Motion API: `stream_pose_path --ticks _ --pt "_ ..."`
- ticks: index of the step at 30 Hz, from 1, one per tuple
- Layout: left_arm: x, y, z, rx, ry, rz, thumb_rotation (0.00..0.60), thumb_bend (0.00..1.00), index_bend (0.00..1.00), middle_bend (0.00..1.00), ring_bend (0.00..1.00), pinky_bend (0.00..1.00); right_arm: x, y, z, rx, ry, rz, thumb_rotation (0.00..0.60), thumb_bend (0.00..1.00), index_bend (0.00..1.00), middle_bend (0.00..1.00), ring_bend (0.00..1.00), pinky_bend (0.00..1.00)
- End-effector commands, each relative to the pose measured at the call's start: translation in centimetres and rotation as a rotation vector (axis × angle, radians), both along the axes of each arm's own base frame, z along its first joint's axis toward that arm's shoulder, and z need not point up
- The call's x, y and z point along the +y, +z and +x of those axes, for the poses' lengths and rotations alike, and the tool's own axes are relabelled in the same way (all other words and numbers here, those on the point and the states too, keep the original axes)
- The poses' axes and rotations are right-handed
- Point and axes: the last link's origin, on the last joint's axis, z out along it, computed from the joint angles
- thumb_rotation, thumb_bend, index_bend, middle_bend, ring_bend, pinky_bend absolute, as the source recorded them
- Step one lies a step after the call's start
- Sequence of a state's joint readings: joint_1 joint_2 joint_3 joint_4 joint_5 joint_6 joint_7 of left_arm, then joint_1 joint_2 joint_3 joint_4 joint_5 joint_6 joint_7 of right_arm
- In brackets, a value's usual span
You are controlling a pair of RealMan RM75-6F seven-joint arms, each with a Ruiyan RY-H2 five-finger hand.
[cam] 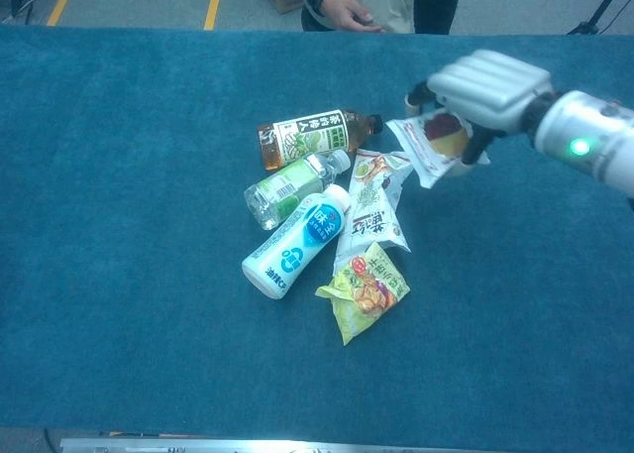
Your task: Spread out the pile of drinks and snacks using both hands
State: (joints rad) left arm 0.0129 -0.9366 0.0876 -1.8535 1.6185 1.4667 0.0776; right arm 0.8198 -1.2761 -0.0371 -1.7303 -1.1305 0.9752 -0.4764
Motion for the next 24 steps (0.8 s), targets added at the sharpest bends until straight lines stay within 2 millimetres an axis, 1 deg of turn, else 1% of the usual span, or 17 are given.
stream_pose_path --ticks 1,3,6,7,10,12,15,19,24 --pt "0.2 -0.2 0.2 -0.001 -0.008 -0.006 0.600 0.35 0.15 0.18 0.14 0.15 0.6 0.2 -1.2 0.017 -0.010 0.007 0.600 0.00 0.43 0.37 0.38 0.61" --pt "0.2 -0.2 0.3 0.000 -0.009 -0.006 0.600 0.35 0.15 0.18 0.14 0.15 0.7 0.1 -1.8 0.035 -0.016 0.016 0.600 0.00 0.38 0.36 0.36 0.60" --pt "0.3 -0.2 0.3 0.004 -0.012 -0.009 0.600 0.35 0.15 0.18 0.14 0.15 0.8 0.1 -2.2 0.053 -0.025 0.025 0.600 0.00 0.26 0.30 0.31 0.56" --pt "0.3 -0.2 0.4 0.006 -0.014 -0.012 0.600 0.35 0.15 0.18 0.14 0.15 0.9 0.1 -2.2 0.053 -0.025 0.025 0.600 0.00 0.21 0.28 0.29 0.54" --pt "0.5 -0.2 0.6 0.010 -0.027 -0.019 0.600 0.35 0.15 0.18 0.14 0.15 1.1 0.2 -2.2 0.048 -0.023 0.026 0.600 0.00 0.09 0.22 0.24 0.50" --pt "0.7 -0.3 0.8 0.011 -0.040 -0.023 0.600 0.35 0.15 0.18 0.14 0.15 1.1 0.4 -2.1 0.038 -0.023 0.019 0.600 0.00 0.05 0.20 0.22 0.48" --pt "1.1 -0.3 1.1 0.010 -0.059 -0.030 0.600 0.35 0.15 0.18 0.14 0.15 1.1 1.0 -2.0 0.009 -0.030 0.001 0.600 0.00 0.04 0.19 0.21 0.47" --pt "1.8 -0.3 1.6 0.012 -0.091 -0.045 0.600 0.35 0.15 0.18 0.14 0.15 1.1 2.3 -1.8 -0.042 -0.044 -0.030 0.600 0.00 0.04 0.19 0.21 0.47" --pt "2.5 -0.4 2.0 0.011 -0.115 -0.059 0.600 0.35 0.15 0.18 0.14 0.15 1.5 3.5 -2.2 -0.062 -0.056 -0.049 0.600 0.00 0.04 0.19 0.21 0.47"
